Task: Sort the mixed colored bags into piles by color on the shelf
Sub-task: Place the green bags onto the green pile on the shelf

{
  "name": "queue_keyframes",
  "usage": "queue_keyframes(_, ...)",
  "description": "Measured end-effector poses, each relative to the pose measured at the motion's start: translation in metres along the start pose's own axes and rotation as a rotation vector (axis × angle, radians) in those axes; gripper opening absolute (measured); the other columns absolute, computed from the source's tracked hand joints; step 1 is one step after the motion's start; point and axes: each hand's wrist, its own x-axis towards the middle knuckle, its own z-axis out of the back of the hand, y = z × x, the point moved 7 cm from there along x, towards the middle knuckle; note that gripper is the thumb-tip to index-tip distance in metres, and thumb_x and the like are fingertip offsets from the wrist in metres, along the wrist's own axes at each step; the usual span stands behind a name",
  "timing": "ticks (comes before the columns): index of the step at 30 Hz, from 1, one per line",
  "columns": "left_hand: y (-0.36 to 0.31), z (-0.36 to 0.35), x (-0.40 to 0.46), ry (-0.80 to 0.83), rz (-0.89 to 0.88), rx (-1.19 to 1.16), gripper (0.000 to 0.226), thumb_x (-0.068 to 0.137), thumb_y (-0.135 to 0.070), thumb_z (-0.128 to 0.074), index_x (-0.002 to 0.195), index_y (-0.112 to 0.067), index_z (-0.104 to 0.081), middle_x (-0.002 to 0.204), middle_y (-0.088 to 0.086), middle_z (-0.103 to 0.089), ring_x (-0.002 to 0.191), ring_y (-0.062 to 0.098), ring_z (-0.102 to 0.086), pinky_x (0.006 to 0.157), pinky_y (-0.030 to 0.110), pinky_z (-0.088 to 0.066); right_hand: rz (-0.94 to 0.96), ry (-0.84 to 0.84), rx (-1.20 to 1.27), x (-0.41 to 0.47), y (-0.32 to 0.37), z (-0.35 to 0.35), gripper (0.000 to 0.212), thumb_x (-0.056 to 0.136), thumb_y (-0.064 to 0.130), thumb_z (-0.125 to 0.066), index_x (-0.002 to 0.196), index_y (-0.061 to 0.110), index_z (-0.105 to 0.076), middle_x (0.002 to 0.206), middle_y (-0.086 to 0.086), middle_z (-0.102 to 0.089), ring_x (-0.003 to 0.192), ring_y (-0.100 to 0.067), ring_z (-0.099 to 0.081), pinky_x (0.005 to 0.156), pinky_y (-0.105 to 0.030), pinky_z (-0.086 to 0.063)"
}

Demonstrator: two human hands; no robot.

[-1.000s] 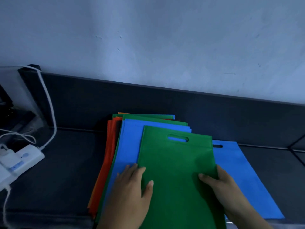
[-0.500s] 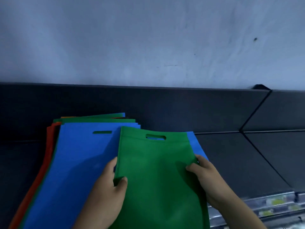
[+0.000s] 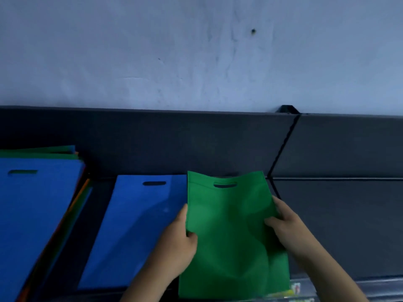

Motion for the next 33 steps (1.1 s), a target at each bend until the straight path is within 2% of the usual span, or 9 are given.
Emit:
queue_keyframes(2, -0.017, -0.023, 0.016, -0.021, -0.005, 0.1, 0.076, 0.101, -0.015, -0.05, 0.163, -0.034, -0.011, 0.132, 0.003, -0.061, 0.052, 0.007, -0.052, 0.044, 0.022, -0.04, 0.03, 0.001, -0.074, 0.019, -0.005, 0.027, 0.062, 0.095, -0.009, -0.053, 0.133, 0.04, -0.061, 0.112, 0.011, -0.079, 0.098, -0.012, -0.077, 0.089, -0.043, -0.064)
queue_keyframes(4, -0.026, -0.037, 0.029, -0.045, -0.011, 0.175, 0.075, 0.102, -0.017, -0.051, 0.164, -0.027, -0.011, 0.154, 0.007, -0.045, 0.07, 0.012, -0.065, 0.052, 0.022, -0.046, 0.059, -0.004, -0.129, 0.036, -0.007, 0.044, 0.059, 0.096, -0.006, -0.056, 0.139, 0.033, -0.058, 0.115, 0.011, -0.076, 0.098, -0.012, -0.076, 0.085, -0.038, -0.064)
queue_keyframes(6, -0.031, -0.046, 0.04, -0.077, -0.014, 0.272, 0.072, 0.103, -0.02, -0.052, 0.164, -0.02, -0.013, 0.159, 0.006, -0.039, 0.104, 0.021, -0.068, 0.073, 0.027, -0.056, 0.077, -0.024, -0.187, 0.054, -0.012, 0.056, 0.054, 0.098, 0.0, -0.06, 0.146, 0.024, -0.053, 0.12, 0.008, -0.072, 0.102, -0.013, -0.072, 0.08, -0.031, -0.059)
queue_keyframes(8, -0.031, -0.05, 0.046, -0.118, -0.006, 0.377, 0.069, 0.102, -0.021, -0.054, 0.162, -0.016, -0.021, 0.152, 0.006, -0.043, 0.118, 0.021, -0.061, 0.092, 0.033, -0.056, 0.076, -0.039, -0.248, 0.067, -0.02, 0.059, 0.05, 0.099, 0.007, -0.064, 0.146, 0.017, -0.051, 0.124, 0.002, -0.069, 0.101, -0.014, -0.069, 0.077, -0.03, -0.057)
queue_keyframes(13, -0.013, -0.05, 0.044, -0.162, 0.04, 0.461, 0.059, 0.102, -0.023, -0.058, 0.157, -0.015, -0.037, 0.13, -0.001, -0.046, 0.074, 0.011, -0.058, 0.066, 0.024, -0.055, 0.037, 0.046, -0.283, 0.072, -0.043, 0.039, 0.054, 0.099, 0.009, -0.068, 0.148, 0.015, -0.045, 0.114, 0.007, -0.064, 0.097, -0.011, -0.068, 0.074, -0.026, -0.059)
queue_keyframes(17, -0.003, -0.042, 0.043, -0.217, 0.045, 0.473, 0.057, 0.102, -0.023, -0.058, 0.156, -0.017, -0.04, 0.122, -0.004, -0.043, 0.065, 0.009, -0.055, 0.055, 0.022, -0.049, 0.118, 0.055, -0.457, 0.071, -0.043, 0.029, 0.054, 0.096, 0.019, -0.071, 0.147, 0.02, -0.053, 0.123, 0.002, -0.056, 0.12, -0.025, -0.056, 0.105, -0.044, -0.054)
queue_keyframes(23, 0.0, -0.033, 0.04, -0.245, -0.008, 0.419, 0.055, 0.102, -0.026, -0.058, 0.154, -0.02, -0.041, 0.122, -0.003, -0.044, 0.061, 0.008, -0.054, 0.051, 0.02, -0.043, 0.089, 0.018, -0.534, 0.066, -0.038, 0.024, 0.056, 0.1, 0.03, -0.066, 0.152, 0.016, -0.049, 0.131, -0.006, -0.049, 0.126, -0.034, -0.045, 0.111, -0.048, -0.044)
queue_keyframes(27, 0.005, -0.008, 0.029, -0.264, -0.061, 0.337, 0.044, 0.103, -0.028, -0.055, 0.146, -0.024, -0.049, 0.118, -0.006, -0.045, 0.075, 0.006, -0.06, 0.068, 0.023, -0.05, 0.126, -0.079, -0.523, 0.056, -0.024, 0.014, 0.051, 0.101, 0.021, -0.065, 0.15, 0.013, -0.054, 0.141, -0.012, -0.051, 0.134, -0.038, -0.042, 0.114, -0.048, -0.04)
queue_keyframes(33, 0.034, 0.065, 0.006, -0.325, -0.08, 0.229, 0.038, 0.105, -0.028, -0.053, 0.143, -0.025, -0.052, 0.128, -0.008, -0.05, 0.106, 0.008, -0.058, 0.093, 0.031, -0.051, 0.27, -0.056, -0.479, 0.039, 0.022, -0.061, 0.041, 0.096, 0.015, -0.071, 0.137, 0.012, -0.065, 0.12, -0.001, -0.055, 0.123, -0.029, -0.058, 0.108, -0.039, -0.047)
